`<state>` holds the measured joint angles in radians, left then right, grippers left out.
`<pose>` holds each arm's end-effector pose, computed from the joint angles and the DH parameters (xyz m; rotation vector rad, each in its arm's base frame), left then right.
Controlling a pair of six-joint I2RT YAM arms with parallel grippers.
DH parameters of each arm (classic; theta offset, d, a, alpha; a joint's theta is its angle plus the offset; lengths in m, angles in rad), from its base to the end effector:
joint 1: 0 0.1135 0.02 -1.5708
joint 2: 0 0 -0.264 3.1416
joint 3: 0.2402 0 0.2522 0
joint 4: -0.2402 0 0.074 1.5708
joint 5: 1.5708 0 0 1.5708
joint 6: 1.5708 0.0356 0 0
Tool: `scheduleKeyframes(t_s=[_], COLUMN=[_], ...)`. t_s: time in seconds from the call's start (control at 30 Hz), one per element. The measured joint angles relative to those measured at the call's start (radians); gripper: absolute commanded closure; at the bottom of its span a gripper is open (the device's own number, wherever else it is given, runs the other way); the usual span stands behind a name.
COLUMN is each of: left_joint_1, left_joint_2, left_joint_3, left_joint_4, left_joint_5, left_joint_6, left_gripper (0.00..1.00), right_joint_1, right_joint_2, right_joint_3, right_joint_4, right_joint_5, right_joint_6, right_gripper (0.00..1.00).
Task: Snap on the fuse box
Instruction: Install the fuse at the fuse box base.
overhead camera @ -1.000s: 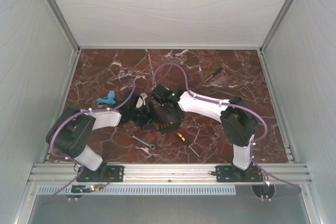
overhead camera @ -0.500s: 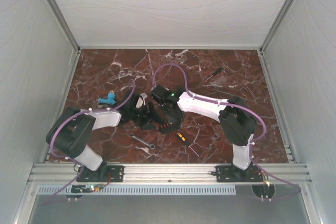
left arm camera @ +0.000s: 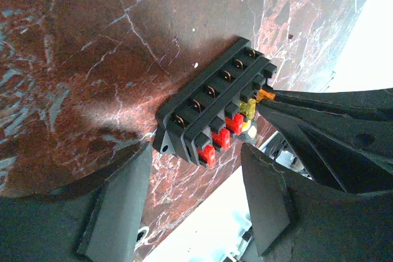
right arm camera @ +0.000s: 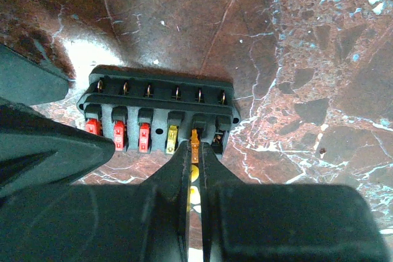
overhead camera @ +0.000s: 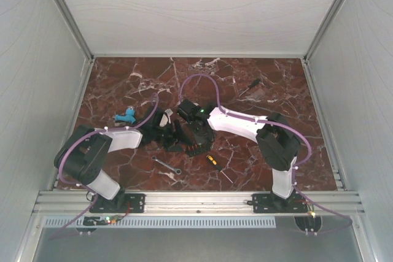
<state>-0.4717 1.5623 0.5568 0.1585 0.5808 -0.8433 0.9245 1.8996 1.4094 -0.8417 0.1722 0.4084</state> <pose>0.2302 -0.1393 0.1250 -0.1942 2.6511 -1.2359 0.2310 0.2960 0.1950 -0.6983 2.7614 0.0181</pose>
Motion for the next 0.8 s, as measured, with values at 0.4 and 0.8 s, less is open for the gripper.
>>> scheduleKeyframes(t_s=[0.4, 0.8], left_joint_1=[0.0, -0.001], left_joint_2=[0.0, 0.0], left_joint_3=[-0.002, -0.003], left_joint_4=[0.002, 0.002], left_joint_5=[0.0, 0.0], left_joint_6=[-0.004, -0.006], left_gripper=[0.41, 0.41], right_joint_1=[-0.001, -0.007], right_joint_2=[-0.031, -0.031], right_joint_3=[0.0, -0.012], right_joint_4=[0.001, 0.002], right_joint_5=[0.006, -0.003], right_joint_6=[0.003, 0.024], right_gripper=[1.0, 1.0])
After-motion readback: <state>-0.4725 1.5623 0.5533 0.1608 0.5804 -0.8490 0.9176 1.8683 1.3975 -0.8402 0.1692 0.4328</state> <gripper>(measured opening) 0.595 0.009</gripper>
